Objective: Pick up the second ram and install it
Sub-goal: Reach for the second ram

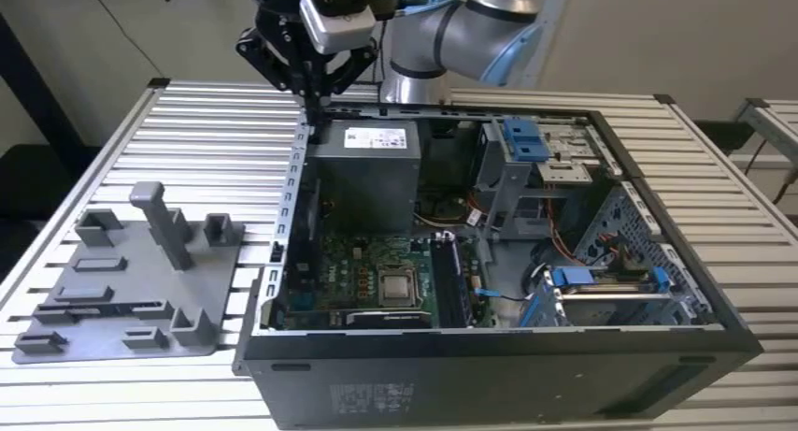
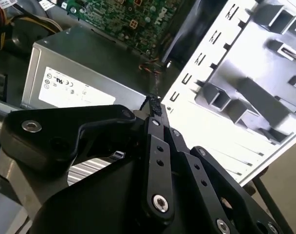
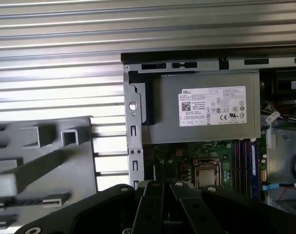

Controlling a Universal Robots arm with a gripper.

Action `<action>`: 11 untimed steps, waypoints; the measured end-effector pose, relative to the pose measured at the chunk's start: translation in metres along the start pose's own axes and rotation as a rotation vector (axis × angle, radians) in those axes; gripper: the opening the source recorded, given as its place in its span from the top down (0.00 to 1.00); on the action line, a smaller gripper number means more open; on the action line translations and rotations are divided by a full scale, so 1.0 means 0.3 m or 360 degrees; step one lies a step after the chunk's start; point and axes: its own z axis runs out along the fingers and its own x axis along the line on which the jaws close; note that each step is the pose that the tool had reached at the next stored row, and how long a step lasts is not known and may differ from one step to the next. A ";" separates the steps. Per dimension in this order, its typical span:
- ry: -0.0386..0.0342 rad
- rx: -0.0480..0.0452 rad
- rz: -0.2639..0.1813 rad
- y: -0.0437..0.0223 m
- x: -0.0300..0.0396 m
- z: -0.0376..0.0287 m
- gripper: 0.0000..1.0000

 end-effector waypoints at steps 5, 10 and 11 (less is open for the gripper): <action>0.0000 0.0000 0.0000 -0.003 0.045 0.001 0.89; 0.0000 0.0000 0.0000 -0.007 0.093 0.001 0.89; 0.0000 0.0000 0.0000 -0.007 0.101 0.001 0.89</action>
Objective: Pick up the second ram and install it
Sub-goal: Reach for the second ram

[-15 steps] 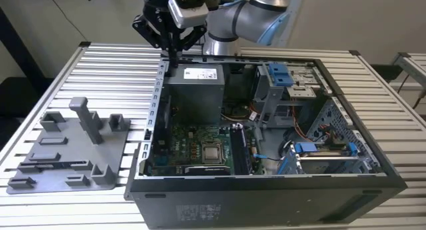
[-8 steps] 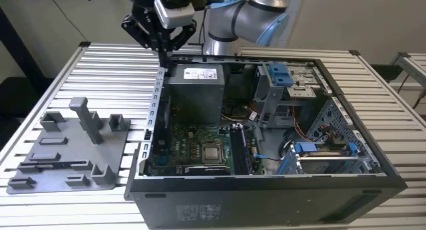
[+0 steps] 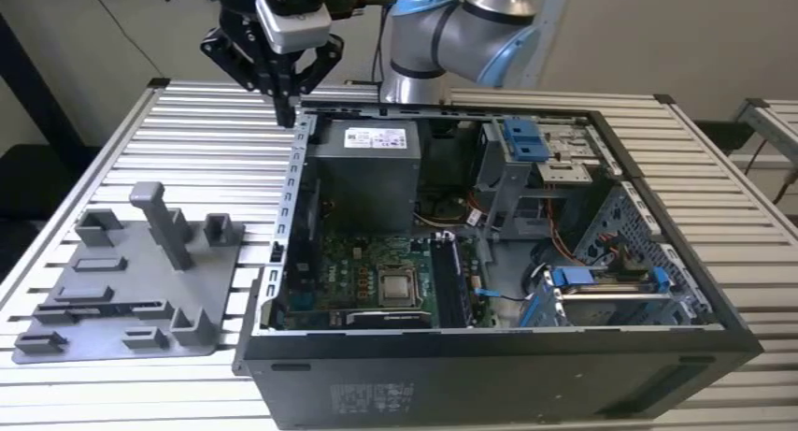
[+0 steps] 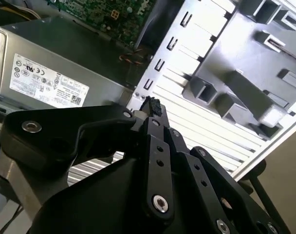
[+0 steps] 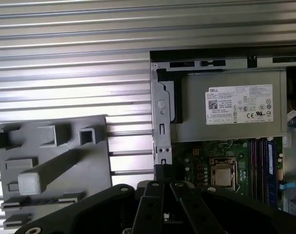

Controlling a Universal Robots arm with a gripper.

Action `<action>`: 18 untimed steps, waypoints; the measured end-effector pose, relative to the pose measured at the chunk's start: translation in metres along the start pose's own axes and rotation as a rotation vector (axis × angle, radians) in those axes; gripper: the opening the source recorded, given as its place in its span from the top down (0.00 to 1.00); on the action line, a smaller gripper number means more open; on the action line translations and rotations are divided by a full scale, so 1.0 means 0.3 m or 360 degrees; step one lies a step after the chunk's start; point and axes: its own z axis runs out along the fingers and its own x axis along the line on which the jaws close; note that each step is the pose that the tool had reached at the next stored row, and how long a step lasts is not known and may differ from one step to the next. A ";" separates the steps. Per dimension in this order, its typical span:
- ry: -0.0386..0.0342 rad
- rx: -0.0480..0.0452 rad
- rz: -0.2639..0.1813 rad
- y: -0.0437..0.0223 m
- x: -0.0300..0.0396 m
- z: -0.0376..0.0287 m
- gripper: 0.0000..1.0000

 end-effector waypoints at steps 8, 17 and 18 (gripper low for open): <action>0.0000 0.0000 0.0000 -0.005 0.069 -0.001 0.89; -0.0002 -0.0001 0.0000 -0.012 0.164 -0.002 0.89; -0.0002 -0.0001 0.0000 -0.012 0.176 -0.002 0.89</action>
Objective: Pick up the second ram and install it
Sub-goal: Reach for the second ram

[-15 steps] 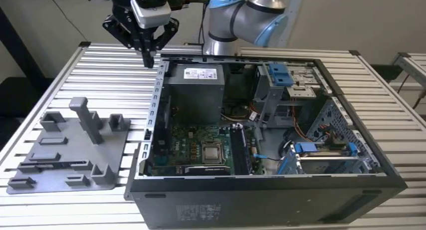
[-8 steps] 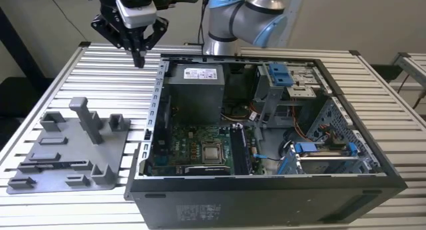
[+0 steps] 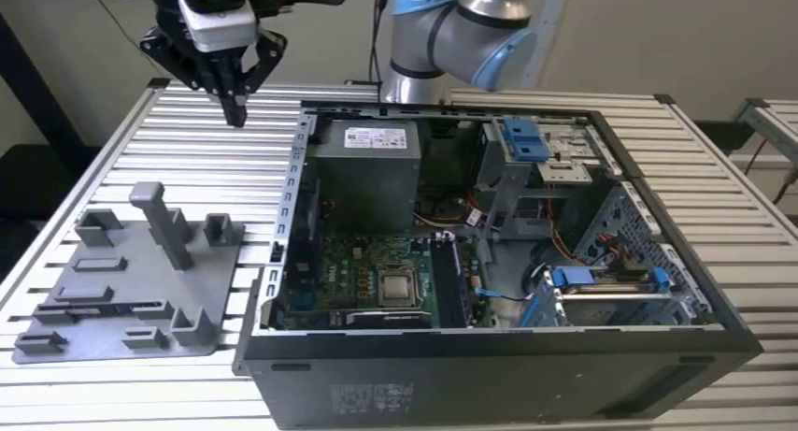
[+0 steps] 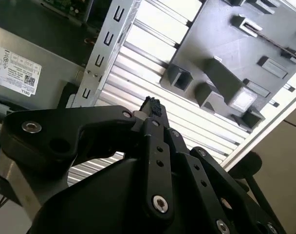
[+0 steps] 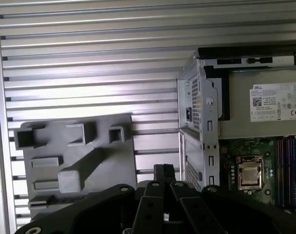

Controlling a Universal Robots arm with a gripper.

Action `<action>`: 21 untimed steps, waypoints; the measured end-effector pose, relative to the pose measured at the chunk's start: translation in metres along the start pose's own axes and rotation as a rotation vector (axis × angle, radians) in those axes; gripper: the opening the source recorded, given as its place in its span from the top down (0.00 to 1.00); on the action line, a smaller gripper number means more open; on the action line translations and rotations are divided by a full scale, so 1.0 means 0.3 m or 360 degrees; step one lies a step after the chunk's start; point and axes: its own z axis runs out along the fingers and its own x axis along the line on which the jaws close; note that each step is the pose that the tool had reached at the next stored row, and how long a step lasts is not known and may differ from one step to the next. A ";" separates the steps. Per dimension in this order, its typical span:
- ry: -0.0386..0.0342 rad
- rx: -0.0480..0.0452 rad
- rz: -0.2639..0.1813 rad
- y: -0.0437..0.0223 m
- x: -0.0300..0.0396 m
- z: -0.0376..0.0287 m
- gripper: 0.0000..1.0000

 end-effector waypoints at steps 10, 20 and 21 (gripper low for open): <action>0.0000 0.0000 -0.0010 -0.007 0.102 -0.001 0.89; 0.0003 -0.0002 -0.0102 -0.010 0.141 0.000 0.89; 0.0004 -0.0002 -0.0114 -0.010 0.143 0.001 0.89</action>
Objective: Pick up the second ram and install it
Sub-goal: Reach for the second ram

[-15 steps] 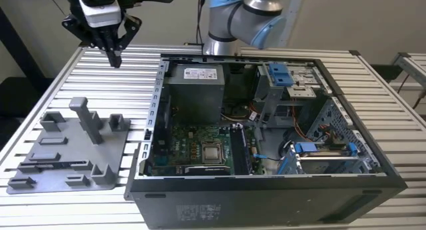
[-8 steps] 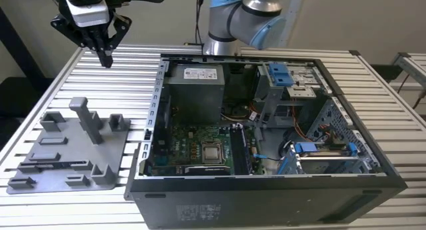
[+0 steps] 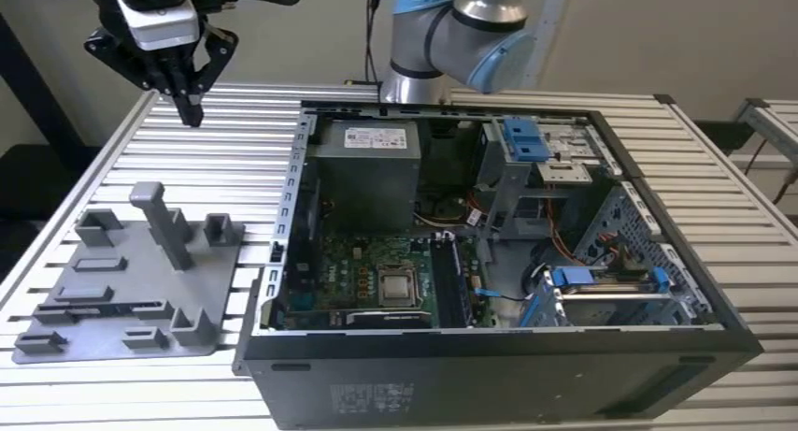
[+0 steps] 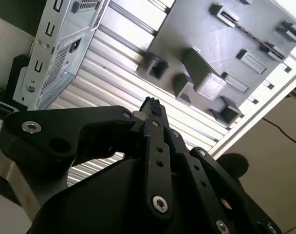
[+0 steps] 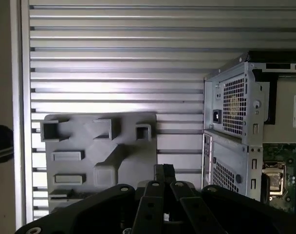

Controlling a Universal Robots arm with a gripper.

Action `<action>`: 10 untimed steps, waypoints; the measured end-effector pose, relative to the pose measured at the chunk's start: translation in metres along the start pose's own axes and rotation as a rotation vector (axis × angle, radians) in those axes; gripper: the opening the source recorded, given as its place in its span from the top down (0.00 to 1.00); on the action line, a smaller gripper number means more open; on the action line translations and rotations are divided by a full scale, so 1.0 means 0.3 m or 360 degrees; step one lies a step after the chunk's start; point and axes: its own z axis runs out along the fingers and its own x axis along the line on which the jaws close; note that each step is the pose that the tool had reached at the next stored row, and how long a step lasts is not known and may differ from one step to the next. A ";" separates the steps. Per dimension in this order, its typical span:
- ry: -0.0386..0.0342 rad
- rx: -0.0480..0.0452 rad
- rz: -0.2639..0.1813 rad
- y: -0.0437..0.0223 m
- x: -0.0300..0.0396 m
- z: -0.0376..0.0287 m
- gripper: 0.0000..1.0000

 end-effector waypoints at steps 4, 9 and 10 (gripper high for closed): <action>0.0002 0.0000 -0.0043 0.000 0.011 0.001 0.89; 0.0002 -0.0001 -0.0065 0.000 0.043 0.001 0.89; 0.0003 -0.0001 -0.0068 0.000 0.052 0.001 0.89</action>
